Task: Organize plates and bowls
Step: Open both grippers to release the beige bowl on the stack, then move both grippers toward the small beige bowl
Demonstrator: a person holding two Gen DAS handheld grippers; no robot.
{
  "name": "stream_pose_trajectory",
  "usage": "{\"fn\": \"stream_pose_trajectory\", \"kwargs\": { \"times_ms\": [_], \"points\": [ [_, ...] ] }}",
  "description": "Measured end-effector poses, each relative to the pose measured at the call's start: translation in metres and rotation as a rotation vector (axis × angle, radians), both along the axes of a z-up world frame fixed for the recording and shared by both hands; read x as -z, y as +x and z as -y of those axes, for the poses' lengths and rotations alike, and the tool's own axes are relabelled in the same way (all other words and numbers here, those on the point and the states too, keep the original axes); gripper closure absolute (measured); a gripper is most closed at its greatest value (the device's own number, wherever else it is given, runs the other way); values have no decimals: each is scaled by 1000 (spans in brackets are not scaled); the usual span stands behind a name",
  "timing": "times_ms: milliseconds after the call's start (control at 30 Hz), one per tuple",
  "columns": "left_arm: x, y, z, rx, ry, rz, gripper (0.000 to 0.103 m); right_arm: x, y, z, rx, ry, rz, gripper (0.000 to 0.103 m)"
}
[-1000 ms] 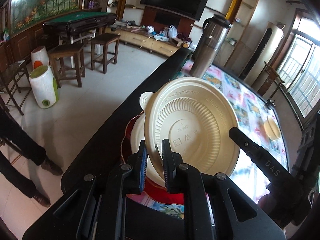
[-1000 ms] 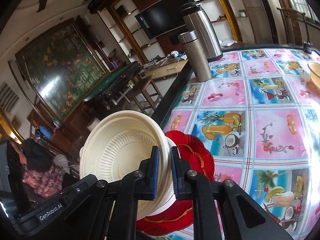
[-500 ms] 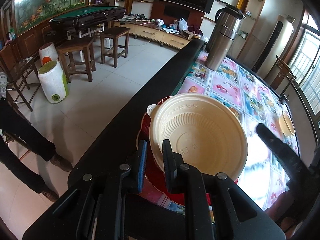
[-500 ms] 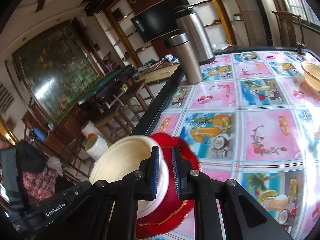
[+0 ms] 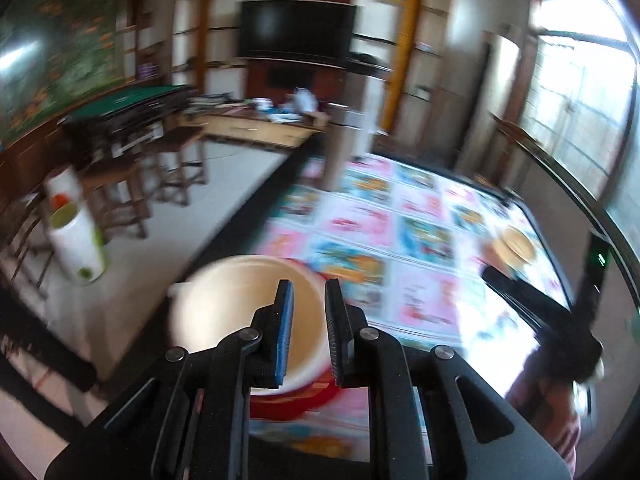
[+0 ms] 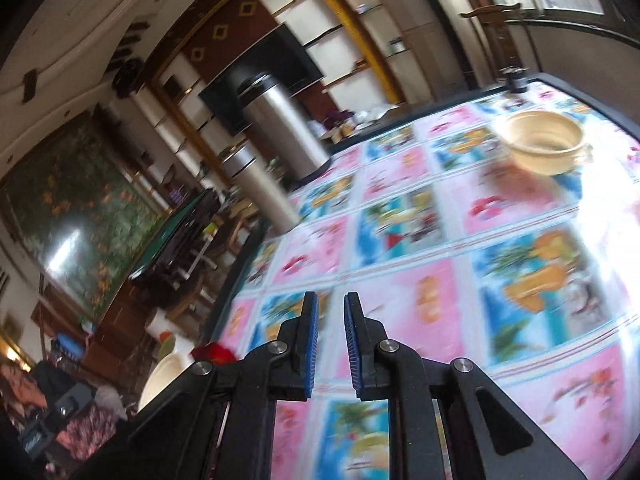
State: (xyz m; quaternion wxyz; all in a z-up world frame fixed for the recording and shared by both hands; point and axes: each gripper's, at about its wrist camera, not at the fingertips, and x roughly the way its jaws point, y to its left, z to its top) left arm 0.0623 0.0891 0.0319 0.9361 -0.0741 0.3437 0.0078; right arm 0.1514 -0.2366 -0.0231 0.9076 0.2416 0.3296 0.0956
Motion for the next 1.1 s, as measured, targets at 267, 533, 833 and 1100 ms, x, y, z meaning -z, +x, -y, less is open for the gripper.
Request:
{"fn": "stream_pose_trajectory", "kwargs": {
  "times_ms": [267, 533, 833, 1100],
  "points": [
    [32, 46, 125, 254, 0, -143, 74, 4, 13, 116, 141, -15, -12, 87],
    [53, 112, 213, 351, -53, -268, 74, 12, 48, 233, 315, 74, -79, 80],
    [61, 186, 264, 373, -103, -324, 74, 28, 91, 281, 366, 150, -136, 79],
    [72, 251, 320, 355, -185, -341, 74, 49, 124, 306, 405, 191, -195, 73]
  ]
}}
